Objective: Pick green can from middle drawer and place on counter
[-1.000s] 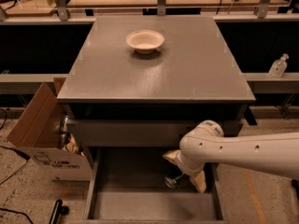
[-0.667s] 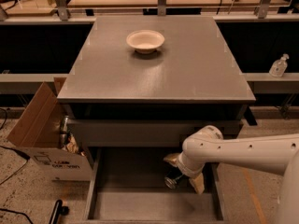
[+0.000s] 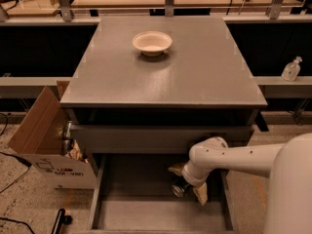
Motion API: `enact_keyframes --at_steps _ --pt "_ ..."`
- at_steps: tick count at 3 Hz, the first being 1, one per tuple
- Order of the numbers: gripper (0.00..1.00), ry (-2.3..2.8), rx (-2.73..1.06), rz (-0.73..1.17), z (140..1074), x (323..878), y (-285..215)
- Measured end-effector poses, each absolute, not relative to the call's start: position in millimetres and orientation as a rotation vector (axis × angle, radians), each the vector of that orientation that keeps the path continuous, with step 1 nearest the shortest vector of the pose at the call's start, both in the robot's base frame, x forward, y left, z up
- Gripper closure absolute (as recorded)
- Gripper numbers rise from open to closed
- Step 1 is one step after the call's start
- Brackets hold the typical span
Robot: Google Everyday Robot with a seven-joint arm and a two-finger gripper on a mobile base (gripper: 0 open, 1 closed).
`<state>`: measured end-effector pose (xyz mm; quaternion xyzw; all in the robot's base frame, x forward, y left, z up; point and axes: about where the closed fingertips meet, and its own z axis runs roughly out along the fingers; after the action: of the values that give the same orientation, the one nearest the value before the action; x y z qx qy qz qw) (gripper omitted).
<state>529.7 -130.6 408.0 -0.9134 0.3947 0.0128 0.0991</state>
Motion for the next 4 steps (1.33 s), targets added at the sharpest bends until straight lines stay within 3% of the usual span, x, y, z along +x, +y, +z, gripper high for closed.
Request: enact_keyframes --at_steps 1,2,3,4 --pt "0.03 1.194 -2.687 0.081 389.9 532.9 -130.5" --pt "0.21 1.235 -2.671 0.091 376.5 538.3 -133.6" --pt "0.45 1.263 -2.663 0.098 366.6 542.6 -135.6" --pt "0.54 1.259 -2.653 0.079 373.4 543.1 -134.3"
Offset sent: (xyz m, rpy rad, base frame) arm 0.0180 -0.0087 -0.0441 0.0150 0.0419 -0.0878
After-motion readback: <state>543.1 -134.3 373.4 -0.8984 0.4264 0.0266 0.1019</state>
